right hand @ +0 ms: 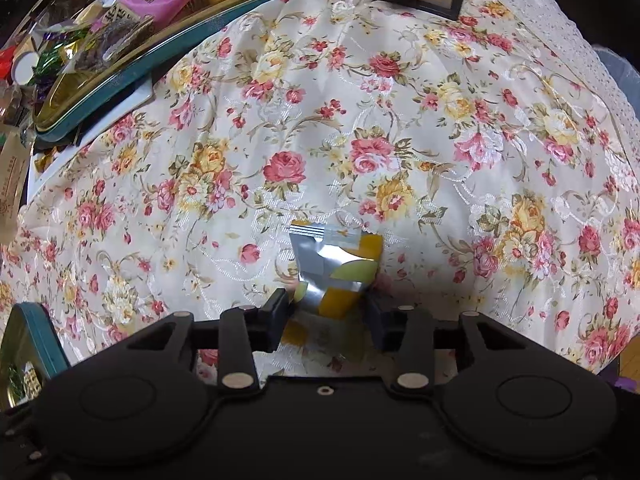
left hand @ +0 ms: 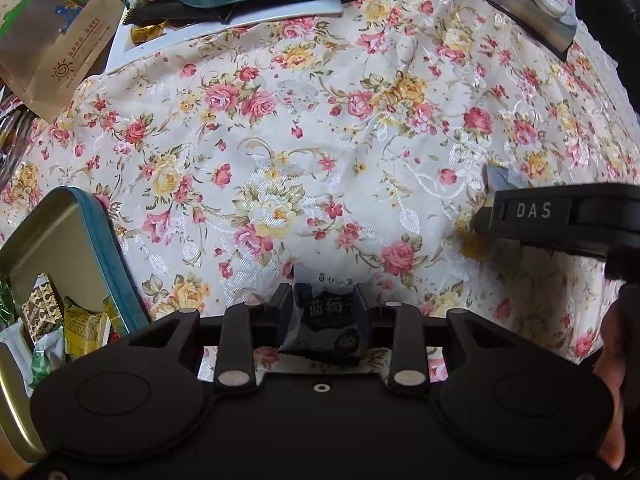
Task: Organize snacks
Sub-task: 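Grasp the blue-white blueberry packet with the left gripper, then carry the blueberry packet over the gold tray with the left while the right carries the silver packet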
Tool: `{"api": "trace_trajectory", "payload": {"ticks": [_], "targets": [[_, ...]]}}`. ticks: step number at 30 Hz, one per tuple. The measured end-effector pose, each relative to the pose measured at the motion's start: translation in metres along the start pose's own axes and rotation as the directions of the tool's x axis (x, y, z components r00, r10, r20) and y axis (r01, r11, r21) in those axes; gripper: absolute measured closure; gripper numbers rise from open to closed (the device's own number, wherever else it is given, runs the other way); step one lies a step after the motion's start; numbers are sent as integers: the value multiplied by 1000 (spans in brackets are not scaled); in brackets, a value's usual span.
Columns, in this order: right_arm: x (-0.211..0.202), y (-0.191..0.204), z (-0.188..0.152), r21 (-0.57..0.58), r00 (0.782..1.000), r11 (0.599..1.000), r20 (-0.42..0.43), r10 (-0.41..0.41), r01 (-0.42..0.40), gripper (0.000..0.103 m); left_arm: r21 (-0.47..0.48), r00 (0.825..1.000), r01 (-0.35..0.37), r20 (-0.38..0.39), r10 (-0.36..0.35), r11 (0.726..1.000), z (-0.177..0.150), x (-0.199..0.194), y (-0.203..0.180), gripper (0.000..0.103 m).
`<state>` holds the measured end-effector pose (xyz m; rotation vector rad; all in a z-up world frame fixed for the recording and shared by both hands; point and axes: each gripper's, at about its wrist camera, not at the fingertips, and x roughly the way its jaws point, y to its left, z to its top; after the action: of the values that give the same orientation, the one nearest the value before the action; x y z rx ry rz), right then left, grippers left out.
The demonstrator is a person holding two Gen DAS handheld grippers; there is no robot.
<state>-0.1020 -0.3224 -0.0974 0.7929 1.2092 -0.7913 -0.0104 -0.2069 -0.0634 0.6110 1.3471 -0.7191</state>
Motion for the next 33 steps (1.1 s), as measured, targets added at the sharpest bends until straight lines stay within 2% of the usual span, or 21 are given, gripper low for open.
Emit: {"api": "trace_trajectory", "payload": {"ticks": [3, 4, 8, 11, 14, 18, 20, 28, 33], "targets": [[-1, 1, -1, -14, 1000, 1000, -8, 14, -14, 63, 45, 1000, -12, -4, 12, 999, -2, 0, -6, 60], [-3, 1, -2, -17, 1000, 1000, -8, 20, -21, 67, 66, 1000, -25, -4, 25, 998, -4, 2, -9, 59], [-14, -3, -2, -6, 999, 999, -3, 45, -45, 67, 118, 998, -67, -5, 68, 991, -6, 7, -20, 55], [-21, -5, -3, -16, 999, 998, 1, 55, -55, 67, 116, 995, -88, -30, 92, 989, -8, 17, -24, 52], [-32, -12, -5, -13, 998, 998, 17, 67, -66, 67, 100, 996, -85, -14, 87, 991, -11, 17, -23, 52], [-49, -16, -10, -31, 995, 996, 43, 89, -87, 67, 15, 999, -35, -23, 35, 999, -11, 13, -12, 59], [-59, -16, -12, -40, 994, 995, 60, 96, -93, 67, -30, 1000, -21, -22, 20, 999, -12, 8, -3, 60], [-91, -10, -25, -79, 981, 987, 117, 152, -143, 67, -125, 992, -63, 100, 76, 990, -22, -58, 38, 60], [-104, 13, -29, -131, 967, 975, 159, 201, -181, 67, -250, 981, -104, 134, 141, 963, -22, -87, 75, 60]]}}
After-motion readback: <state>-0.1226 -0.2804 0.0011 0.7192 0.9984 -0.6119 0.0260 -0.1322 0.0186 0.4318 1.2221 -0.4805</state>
